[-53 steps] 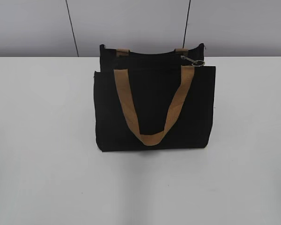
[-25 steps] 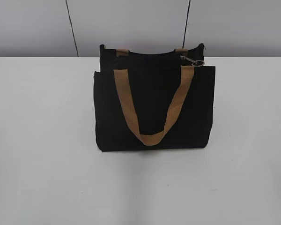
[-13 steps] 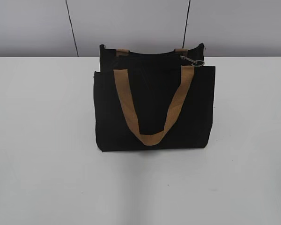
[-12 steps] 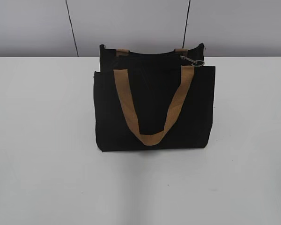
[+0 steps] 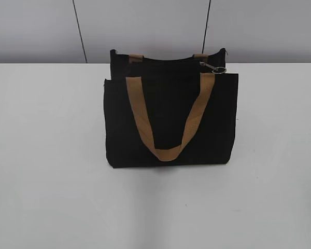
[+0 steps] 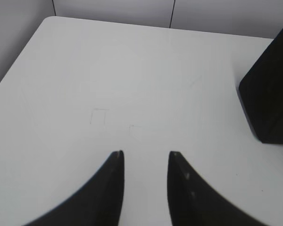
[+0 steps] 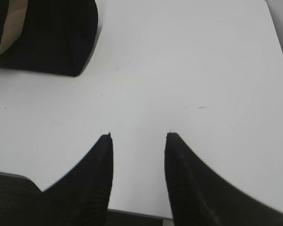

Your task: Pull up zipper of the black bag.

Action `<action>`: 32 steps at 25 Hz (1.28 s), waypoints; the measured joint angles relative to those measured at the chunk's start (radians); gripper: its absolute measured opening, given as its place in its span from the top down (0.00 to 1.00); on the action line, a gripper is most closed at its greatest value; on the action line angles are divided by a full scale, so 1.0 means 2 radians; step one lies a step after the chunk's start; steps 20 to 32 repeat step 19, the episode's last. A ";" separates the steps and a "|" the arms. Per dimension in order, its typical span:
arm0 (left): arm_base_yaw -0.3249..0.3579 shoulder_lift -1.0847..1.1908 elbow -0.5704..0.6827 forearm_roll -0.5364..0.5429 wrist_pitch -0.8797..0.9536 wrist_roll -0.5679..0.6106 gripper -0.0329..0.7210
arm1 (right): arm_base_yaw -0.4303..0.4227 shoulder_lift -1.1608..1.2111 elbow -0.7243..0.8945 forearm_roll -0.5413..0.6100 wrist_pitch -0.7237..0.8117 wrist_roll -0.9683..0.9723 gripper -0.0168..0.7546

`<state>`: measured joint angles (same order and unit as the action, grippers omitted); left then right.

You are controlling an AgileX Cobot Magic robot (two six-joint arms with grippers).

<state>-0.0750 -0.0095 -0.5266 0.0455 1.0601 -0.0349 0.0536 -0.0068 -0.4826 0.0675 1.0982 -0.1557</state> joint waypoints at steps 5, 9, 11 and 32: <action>0.000 0.000 0.000 0.000 0.000 0.001 0.64 | 0.000 0.000 0.000 0.000 0.000 0.000 0.60; 0.000 0.000 0.000 0.000 0.000 0.001 0.64 | 0.000 0.000 0.000 0.000 0.000 0.000 0.60; 0.000 0.000 0.000 0.000 0.000 0.001 0.64 | 0.000 0.000 0.000 0.000 0.000 0.000 0.60; 0.000 0.000 0.000 0.000 0.000 0.001 0.64 | 0.000 0.000 0.000 0.000 0.000 0.000 0.60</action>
